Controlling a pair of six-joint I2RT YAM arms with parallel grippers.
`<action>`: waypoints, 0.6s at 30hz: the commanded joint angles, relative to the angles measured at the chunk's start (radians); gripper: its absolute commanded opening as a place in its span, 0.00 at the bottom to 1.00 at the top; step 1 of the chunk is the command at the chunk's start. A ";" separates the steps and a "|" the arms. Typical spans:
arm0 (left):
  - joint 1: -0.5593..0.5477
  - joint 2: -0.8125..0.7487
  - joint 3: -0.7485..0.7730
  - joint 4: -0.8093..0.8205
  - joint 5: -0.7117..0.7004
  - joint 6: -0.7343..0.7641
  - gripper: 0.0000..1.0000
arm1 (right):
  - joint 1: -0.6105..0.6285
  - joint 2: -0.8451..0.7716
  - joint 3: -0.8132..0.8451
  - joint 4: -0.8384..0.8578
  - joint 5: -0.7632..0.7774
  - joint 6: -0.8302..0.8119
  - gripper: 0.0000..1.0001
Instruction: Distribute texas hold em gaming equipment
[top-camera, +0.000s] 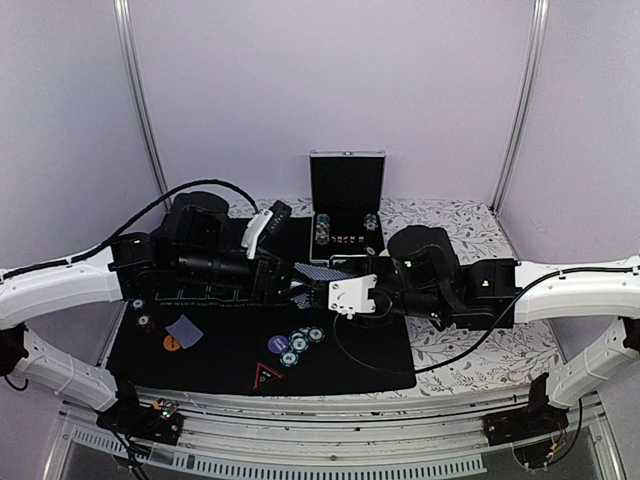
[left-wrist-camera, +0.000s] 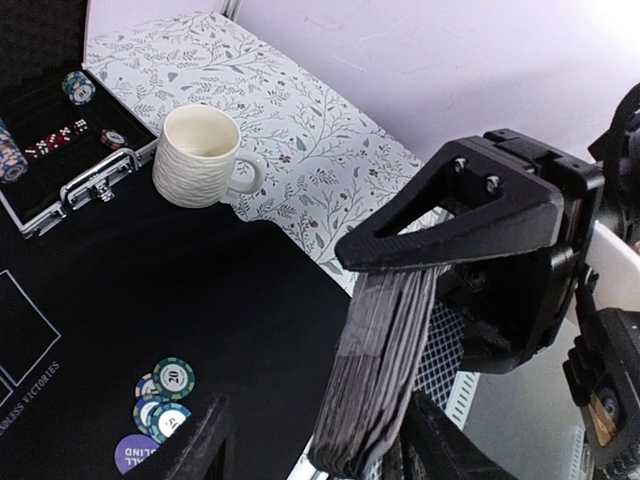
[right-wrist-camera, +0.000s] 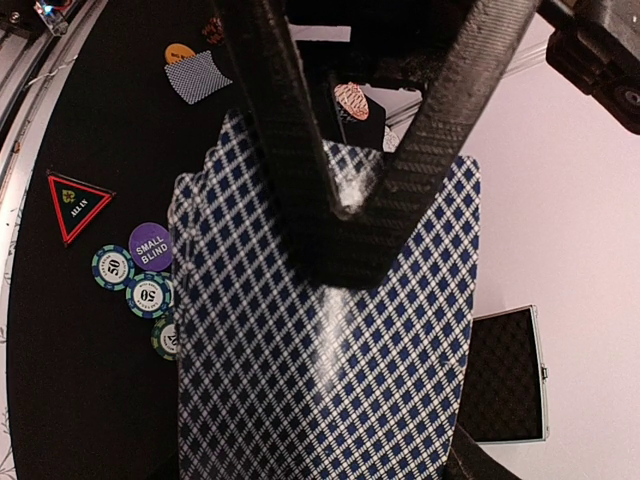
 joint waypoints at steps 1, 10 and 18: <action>-0.005 -0.050 0.001 -0.018 0.017 0.009 0.59 | 0.001 -0.025 -0.007 0.037 0.019 0.015 0.55; 0.008 -0.087 -0.019 -0.048 0.028 -0.021 0.42 | -0.001 -0.022 -0.008 0.035 0.021 0.012 0.55; 0.008 -0.062 -0.014 -0.055 0.061 -0.022 0.22 | -0.003 -0.022 -0.007 0.035 0.022 0.011 0.54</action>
